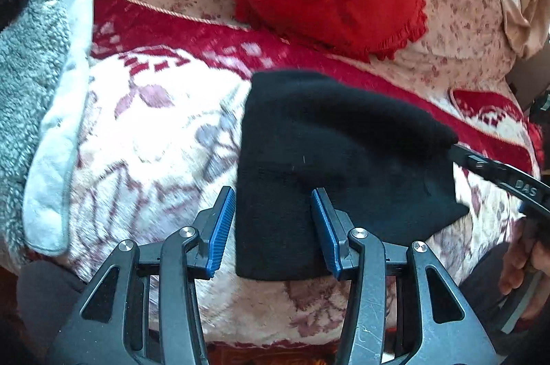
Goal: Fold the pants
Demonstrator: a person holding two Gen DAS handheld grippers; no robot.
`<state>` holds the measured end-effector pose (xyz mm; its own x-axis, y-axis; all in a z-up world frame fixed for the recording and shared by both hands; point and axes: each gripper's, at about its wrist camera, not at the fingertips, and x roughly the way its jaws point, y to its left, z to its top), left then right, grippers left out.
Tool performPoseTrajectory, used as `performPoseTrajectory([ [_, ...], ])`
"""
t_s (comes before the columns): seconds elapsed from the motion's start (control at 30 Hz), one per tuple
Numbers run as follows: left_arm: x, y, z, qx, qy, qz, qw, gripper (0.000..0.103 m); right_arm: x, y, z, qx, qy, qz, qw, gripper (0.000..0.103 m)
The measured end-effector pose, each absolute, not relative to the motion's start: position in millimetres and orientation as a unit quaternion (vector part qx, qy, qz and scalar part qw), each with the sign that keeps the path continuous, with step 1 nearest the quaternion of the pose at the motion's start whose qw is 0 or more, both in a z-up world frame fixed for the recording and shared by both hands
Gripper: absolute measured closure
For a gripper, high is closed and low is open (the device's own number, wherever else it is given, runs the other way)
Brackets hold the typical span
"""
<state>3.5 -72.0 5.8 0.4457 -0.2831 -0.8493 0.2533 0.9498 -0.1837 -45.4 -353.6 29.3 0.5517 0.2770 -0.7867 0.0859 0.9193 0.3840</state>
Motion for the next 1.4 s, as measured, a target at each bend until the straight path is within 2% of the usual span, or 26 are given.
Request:
performPoseTrajectory([
  [0.23,44,-78,14,-0.024,0.496,-0.131,0.858,0.058,-38,-332,74,0.137,0.415,0.095,0.894,0.085],
  [0.4,68,-101,-3,-0.011,0.515,-0.124,0.848,0.058,-9,-303,32,0.123,0.457,0.116,0.873,0.085],
  [0.5,76,-108,-13,-0.004,0.507,-0.109,0.855,0.049,3,-310,0,0.133,0.474,0.103,0.865,0.088],
  [0.63,80,-106,-17,-0.017,0.504,-0.103,0.857,0.047,11,-319,-6,0.148,0.465,0.113,0.866,0.088],
  [0.8,69,-103,-10,-0.012,0.502,-0.108,0.858,0.047,11,-315,3,0.133,0.474,0.12,0.862,0.088],
  [1.07,34,-97,2,0.0,0.501,-0.114,0.858,0.047,-38,-305,29,0.089,0.461,0.131,0.873,0.086],
  [1.33,1,-101,-7,0.016,0.508,-0.122,0.852,0.047,-70,-313,13,0.086,0.488,0.123,0.86,0.086],
  [1.4,-3,-105,-13,0.027,0.507,-0.116,0.854,0.043,-75,-313,3,0.082,0.495,0.126,0.856,0.086],
])
